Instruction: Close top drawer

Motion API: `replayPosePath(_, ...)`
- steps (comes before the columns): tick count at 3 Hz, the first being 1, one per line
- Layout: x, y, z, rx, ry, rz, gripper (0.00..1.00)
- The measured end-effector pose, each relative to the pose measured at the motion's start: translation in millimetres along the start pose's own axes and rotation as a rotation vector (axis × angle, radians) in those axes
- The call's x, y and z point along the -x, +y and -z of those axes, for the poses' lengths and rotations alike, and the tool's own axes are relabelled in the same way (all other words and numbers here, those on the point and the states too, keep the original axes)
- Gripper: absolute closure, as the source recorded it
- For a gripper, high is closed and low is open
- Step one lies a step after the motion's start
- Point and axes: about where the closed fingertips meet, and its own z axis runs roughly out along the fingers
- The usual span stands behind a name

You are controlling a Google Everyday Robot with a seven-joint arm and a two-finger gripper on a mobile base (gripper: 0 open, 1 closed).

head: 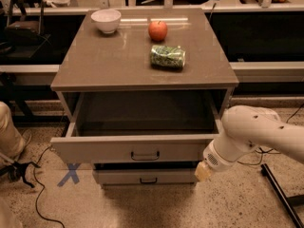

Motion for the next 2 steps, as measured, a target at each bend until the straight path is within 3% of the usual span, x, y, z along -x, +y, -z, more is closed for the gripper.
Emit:
replayPosePath(1,15,-18,13,-0.048,-0.050,-0.027,1.00)
replayPosePath(2,52,-40,33,-0.118,-0.121,-0.027,1.00)
